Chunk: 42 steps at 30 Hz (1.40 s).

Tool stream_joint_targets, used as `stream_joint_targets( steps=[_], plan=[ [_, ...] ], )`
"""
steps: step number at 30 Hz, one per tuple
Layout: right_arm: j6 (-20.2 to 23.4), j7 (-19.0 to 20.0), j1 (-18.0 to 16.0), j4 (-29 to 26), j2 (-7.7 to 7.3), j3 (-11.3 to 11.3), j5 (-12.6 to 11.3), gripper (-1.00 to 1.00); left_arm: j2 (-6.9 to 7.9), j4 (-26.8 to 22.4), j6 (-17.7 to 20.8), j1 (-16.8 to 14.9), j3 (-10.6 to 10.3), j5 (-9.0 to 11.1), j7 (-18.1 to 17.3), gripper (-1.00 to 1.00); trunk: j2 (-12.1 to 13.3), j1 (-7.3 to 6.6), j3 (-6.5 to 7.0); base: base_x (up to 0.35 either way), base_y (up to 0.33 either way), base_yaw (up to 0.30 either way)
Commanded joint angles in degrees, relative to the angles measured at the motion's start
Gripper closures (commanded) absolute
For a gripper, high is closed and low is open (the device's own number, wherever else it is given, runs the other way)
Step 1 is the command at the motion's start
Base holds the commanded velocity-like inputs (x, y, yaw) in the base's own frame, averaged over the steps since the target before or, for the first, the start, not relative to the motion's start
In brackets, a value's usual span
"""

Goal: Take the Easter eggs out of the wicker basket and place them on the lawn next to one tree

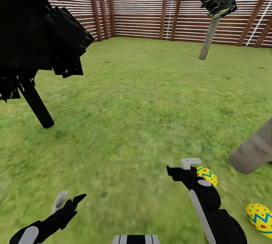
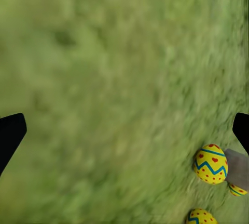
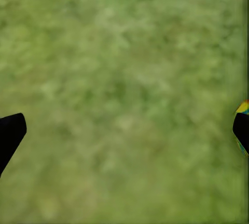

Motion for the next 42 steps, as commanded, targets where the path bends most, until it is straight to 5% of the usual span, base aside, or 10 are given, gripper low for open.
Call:
stream_joint_targets(
  steps=[1,31,42],
  plan=[
    [0.14,-0.53,-0.01,-0.05,-0.03,-0.04,-0.45,-1.0,-0.02,0.16,0.21,-0.03,0.12,0.02,-0.16,-1.0,0.0,-0.03,0.19,0.0,0.0,0.0],
    [-3.67,0.17,0.06,0.26,-0.22,-1.78,-0.37,-1.0,-1.48,1.02,-0.61,-0.03,0.12,0.12,-0.21,-1.0,0.4,-0.81,6.83,0.0,0.0,0.0],
    [-0.92,0.01,0.84,7.04,-0.04,-1.58,-0.52,-1.0,-1.49,1.02,-0.61,-0.03,0.18,0.16,-0.36,-1.0,0.55,-1.09,9.27,0.0,0.0,0.0]
  ],
)
